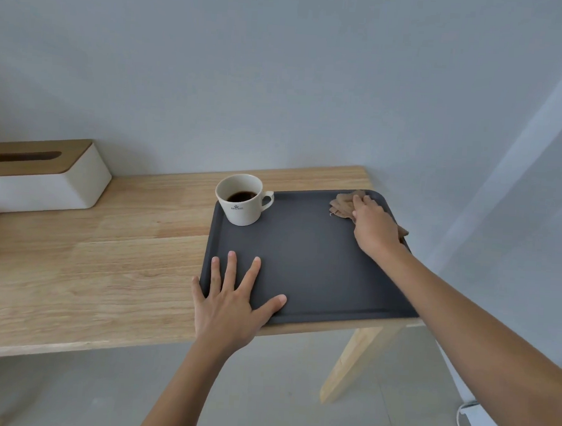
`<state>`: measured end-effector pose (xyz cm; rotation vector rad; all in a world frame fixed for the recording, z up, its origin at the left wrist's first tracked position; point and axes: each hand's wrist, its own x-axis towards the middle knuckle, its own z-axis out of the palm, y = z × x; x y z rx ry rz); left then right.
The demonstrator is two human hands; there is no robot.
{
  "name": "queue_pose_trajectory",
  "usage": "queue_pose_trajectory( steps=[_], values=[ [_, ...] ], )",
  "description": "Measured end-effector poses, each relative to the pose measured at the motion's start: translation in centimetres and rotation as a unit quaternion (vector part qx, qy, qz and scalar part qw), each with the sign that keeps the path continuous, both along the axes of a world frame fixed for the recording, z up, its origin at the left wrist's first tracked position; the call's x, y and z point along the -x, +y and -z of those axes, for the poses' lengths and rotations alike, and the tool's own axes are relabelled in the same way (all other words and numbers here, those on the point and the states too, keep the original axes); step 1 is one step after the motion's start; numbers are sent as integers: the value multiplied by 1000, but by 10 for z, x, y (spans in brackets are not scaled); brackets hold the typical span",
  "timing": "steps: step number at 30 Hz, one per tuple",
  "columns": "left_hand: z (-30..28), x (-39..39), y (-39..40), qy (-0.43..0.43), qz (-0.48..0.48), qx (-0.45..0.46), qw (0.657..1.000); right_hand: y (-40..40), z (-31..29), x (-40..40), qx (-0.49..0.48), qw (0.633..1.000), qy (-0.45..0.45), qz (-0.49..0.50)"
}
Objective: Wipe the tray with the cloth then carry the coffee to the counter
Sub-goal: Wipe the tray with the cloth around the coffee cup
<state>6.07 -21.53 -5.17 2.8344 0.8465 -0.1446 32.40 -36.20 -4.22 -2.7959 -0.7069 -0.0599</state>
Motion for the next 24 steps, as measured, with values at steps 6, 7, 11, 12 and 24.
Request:
queue_pose_trajectory(
  steps=[6, 7, 11, 12, 24],
  values=[
    [2, -1, 0, -7, -3, -1, 1000, -22, 8, 81, -50, 991, 24, -126],
    [2, -1, 0, -9, -2, -1, 1000, -28, 7, 91, -70, 983, 39, -163],
    [0, 1, 1, -7, 1, 4, 1000, -67, -29, 97, -175, 953, 114, -218],
    [-1, 2, 0, -10, 1, 7, 1000, -81, -39, 93, -186, 955, 110, -202],
    [-21, -67, -67, -175, 288, 162, 927, -121, -32, 85, -181, 958, 100, -198]
  ],
)
